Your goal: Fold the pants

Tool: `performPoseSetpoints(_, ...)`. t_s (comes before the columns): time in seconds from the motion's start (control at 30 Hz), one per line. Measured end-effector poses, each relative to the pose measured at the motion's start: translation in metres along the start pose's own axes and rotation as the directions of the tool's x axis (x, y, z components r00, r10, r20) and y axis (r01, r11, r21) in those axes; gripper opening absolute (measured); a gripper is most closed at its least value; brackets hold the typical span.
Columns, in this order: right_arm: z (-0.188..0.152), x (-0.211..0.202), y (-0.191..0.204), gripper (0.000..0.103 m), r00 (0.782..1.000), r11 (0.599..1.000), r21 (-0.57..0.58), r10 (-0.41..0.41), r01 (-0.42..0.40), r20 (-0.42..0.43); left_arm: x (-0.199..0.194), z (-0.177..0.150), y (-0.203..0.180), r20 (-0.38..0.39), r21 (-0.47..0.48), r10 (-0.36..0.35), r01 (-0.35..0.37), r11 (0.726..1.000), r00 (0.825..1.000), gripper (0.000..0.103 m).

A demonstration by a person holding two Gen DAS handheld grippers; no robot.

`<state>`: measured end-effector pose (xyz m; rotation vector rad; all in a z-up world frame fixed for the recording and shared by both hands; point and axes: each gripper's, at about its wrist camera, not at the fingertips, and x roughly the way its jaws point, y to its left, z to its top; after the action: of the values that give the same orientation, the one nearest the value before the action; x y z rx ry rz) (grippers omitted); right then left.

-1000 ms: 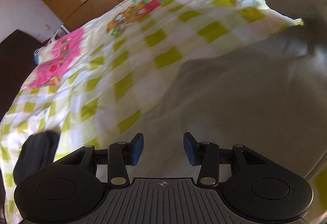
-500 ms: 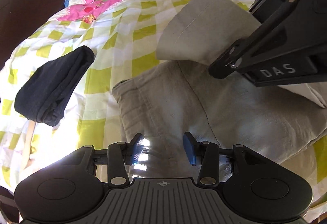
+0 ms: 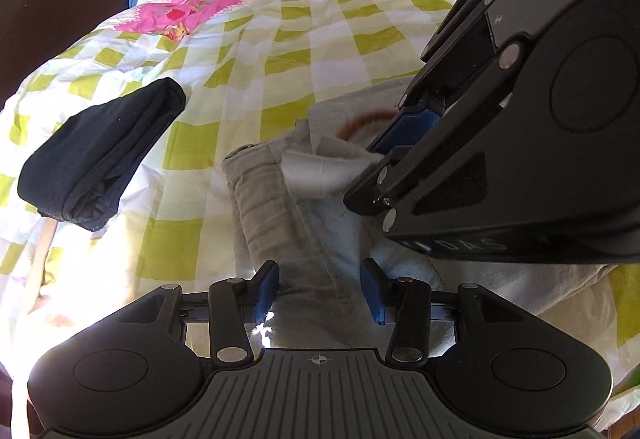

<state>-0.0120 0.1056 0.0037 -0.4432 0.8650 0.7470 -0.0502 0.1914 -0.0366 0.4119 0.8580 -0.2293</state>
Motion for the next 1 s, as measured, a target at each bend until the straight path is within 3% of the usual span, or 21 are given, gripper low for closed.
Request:
performPoseSetpoints(0.07,0.001,-0.003,0.005,0.040,1.000,0.999,-0.028,0.017,-0.017,0.012,-0.004,-0.002,0.003,0.000,-0.009,-0.004,0.004,1.000,1.000,0.045)
performPoseSetpoints(0.2,0.002,-0.013,0.003,0.041,0.996,0.997,-0.016,0.078,-0.077,0.036,-0.016,-0.004,0.007,0.003,-0.019,-0.001,0.001,1.000,1.000,0.045)
performPoseSetpoints(0.4,0.001,-0.014,-0.023,0.041,1.000,0.997,0.076,0.000,-0.001,0.014,-0.035,-0.005,0.019,0.009,-0.051,0.015,-0.015,0.999,1.000,0.045)
performPoseSetpoints(0.6,-0.004,0.016,-0.012,0.040,0.998,0.996,-0.086,-0.005,-0.001,-0.068,-0.044,0.007,0.017,0.077,-0.044,-0.003,0.007,0.999,0.997,0.045)
performPoseSetpoints(0.8,-0.007,0.006,-0.014,0.038,0.993,0.989,-0.121,0.070,-0.081,-0.091,-0.042,0.009,0.010,0.074,0.008,-0.029,0.029,1.000,0.997,0.045)
performPoseSetpoints(0.9,-0.014,0.013,-0.011,0.038,0.991,0.984,-0.165,0.051,-0.071,-0.123,-0.042,0.009,0.007,0.070,0.024,-0.030,0.029,0.999,0.997,0.045)
performPoseSetpoints(1.0,-0.015,0.020,-0.013,0.034,0.990,0.989,-0.133,0.045,-0.063,-0.134,-0.041,0.010,0.005,0.065,0.025,-0.031,0.029,0.999,0.997,0.045)
